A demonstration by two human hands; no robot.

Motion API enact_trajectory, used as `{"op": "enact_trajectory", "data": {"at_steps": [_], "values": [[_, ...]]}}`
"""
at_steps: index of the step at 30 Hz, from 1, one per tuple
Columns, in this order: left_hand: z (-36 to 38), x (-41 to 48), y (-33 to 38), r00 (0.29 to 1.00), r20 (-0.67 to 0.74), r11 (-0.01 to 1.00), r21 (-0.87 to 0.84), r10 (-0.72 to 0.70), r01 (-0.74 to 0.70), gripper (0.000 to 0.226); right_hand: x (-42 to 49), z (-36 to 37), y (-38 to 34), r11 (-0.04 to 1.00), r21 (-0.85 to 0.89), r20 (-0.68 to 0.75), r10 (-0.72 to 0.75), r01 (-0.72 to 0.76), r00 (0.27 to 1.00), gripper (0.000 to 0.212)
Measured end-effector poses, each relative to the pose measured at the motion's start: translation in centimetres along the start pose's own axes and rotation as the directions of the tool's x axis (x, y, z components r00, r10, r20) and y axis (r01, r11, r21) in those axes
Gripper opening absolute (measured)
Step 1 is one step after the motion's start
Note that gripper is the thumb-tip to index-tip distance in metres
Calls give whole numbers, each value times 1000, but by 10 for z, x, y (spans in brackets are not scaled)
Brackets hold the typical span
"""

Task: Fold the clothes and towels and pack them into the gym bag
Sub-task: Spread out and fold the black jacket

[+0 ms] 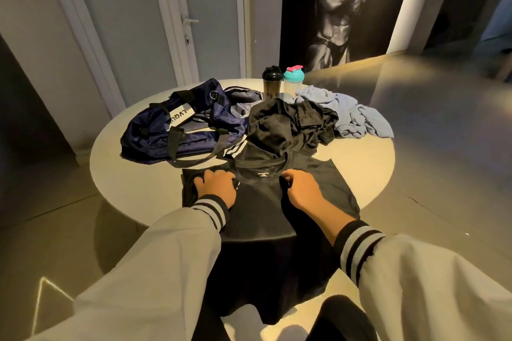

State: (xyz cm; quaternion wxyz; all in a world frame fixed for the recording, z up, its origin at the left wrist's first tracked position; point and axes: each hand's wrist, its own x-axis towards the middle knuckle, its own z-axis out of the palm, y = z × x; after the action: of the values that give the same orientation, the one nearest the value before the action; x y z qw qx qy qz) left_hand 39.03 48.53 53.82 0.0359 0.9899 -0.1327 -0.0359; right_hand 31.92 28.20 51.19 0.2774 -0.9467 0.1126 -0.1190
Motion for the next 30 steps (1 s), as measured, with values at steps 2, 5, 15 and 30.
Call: {"op": "enact_trajectory", "data": {"at_steps": [2,5,15,30], "values": [[-1,10,3,999,29,993,-115,-14,17,43,6,-4,10,999,14,-9,-49,49,999,27],[2,23,1,999,8,955,-293,-31,32,50,14,-9,28,995,13,-136,-93,95,986,20],[8,52,16,989,145,941,-337,24,26,66,50,-28,46,995,-28,75,96,-94,993,43],[-7,52,18,988,-136,770,-637,-70,-33,31,38,-36,9,933,352,-38,90,-71,995,24]]}}
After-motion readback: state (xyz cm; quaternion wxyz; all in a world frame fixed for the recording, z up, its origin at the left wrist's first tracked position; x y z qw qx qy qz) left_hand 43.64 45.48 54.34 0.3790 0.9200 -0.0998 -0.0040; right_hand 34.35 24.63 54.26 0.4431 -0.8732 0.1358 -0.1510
